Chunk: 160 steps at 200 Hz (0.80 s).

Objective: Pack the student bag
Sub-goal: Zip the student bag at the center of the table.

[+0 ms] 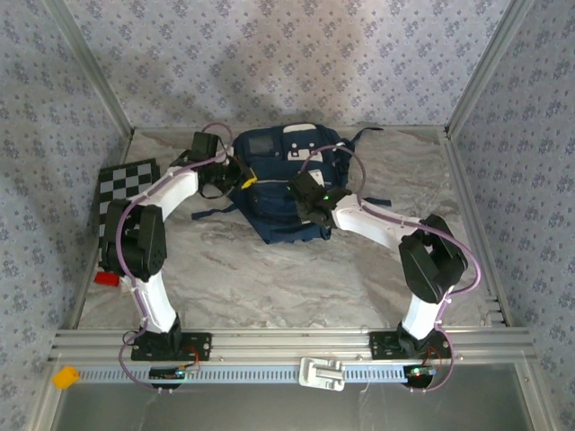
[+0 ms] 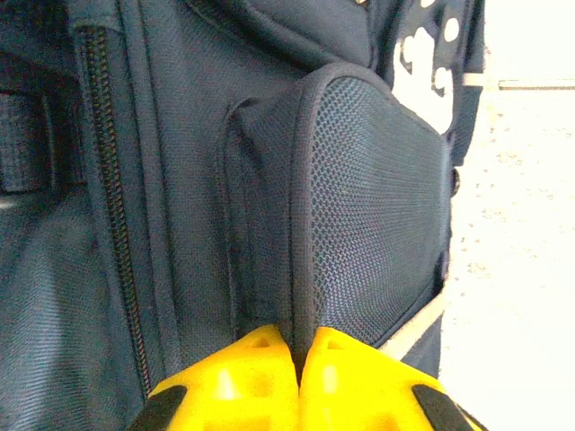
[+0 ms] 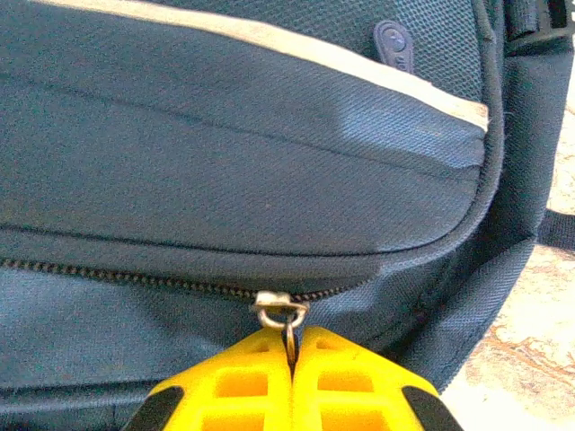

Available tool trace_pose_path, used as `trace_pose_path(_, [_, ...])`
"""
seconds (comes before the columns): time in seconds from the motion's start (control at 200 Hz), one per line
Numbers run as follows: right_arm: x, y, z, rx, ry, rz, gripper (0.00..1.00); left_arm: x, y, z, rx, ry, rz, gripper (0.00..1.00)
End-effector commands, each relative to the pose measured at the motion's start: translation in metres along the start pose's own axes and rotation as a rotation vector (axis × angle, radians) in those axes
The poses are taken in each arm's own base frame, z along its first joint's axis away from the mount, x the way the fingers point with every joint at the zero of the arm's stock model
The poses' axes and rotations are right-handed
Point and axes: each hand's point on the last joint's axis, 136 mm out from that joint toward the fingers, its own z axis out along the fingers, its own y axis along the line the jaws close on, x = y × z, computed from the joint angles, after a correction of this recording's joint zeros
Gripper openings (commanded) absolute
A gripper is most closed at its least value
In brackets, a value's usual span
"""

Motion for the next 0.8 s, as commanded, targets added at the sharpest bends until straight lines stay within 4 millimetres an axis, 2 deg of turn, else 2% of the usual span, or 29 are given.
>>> trace_pose_path(0.0, [0.006,0.027,-0.021,-0.097,0.028,0.009,0.00,-0.043,-0.029,-0.015,0.074,-0.111,0.077,0.10])
trace_pose_path(0.03, [0.004,0.038,-0.024,-0.133,0.033,0.030,0.00,-0.045,-0.032,-0.015,0.084,-0.109,0.097,0.24])
trace_pose_path(0.045, [0.003,0.045,-0.026,-0.158,0.033,0.035,0.00,-0.045,-0.031,-0.015,0.077,-0.108,0.096,0.38])
trace_pose_path(0.06, [0.002,0.053,-0.027,-0.184,0.034,0.036,0.00,-0.046,-0.031,-0.016,0.068,-0.105,0.097,0.48])
trace_pose_path(0.085, [0.001,0.063,-0.030,-0.219,0.034,0.044,0.00,-0.045,-0.029,-0.018,0.058,-0.100,0.098,0.59])
trace_pose_path(0.115, [0.001,0.073,-0.032,-0.251,0.041,0.063,0.00,-0.042,-0.029,-0.021,0.059,-0.093,0.104,0.65])
trace_pose_path(0.19, [0.000,0.085,-0.030,-0.303,0.046,0.117,0.00,-0.029,-0.032,-0.034,0.082,-0.108,0.110,0.73])
trace_pose_path(0.3, [0.002,0.087,-0.027,-0.290,0.043,0.127,0.00,0.006,-0.021,-0.048,0.080,-0.124,0.019,0.76])
trace_pose_path(0.395, [0.006,0.085,-0.024,-0.281,0.056,0.133,0.00,0.040,-0.011,-0.042,0.139,-0.123,-0.141,0.79])
trace_pose_path(0.43, [0.007,0.083,-0.024,-0.276,0.053,0.137,0.00,0.047,-0.013,-0.040,0.165,-0.133,-0.182,0.81])
trace_pose_path(0.495, [0.007,0.083,-0.025,-0.273,0.045,0.136,0.00,0.060,-0.003,-0.033,0.145,-0.145,-0.275,0.81])
trace_pose_path(0.575, [0.008,0.083,-0.025,-0.271,0.050,0.132,0.00,0.065,-0.012,-0.025,0.193,-0.154,-0.322,0.80])
trace_pose_path(0.64, [0.010,0.083,-0.024,-0.266,0.055,0.129,0.00,0.066,-0.034,-0.020,0.238,-0.145,-0.270,0.79])
trace_pose_path(0.69, [0.011,0.083,-0.024,-0.262,0.062,0.160,0.00,0.070,-0.032,-0.014,0.176,-0.139,-0.278,0.78])
trace_pose_path(0.795, [0.009,0.084,-0.025,-0.262,0.053,0.160,0.00,0.068,-0.029,-0.003,0.156,-0.176,-0.310,0.66])
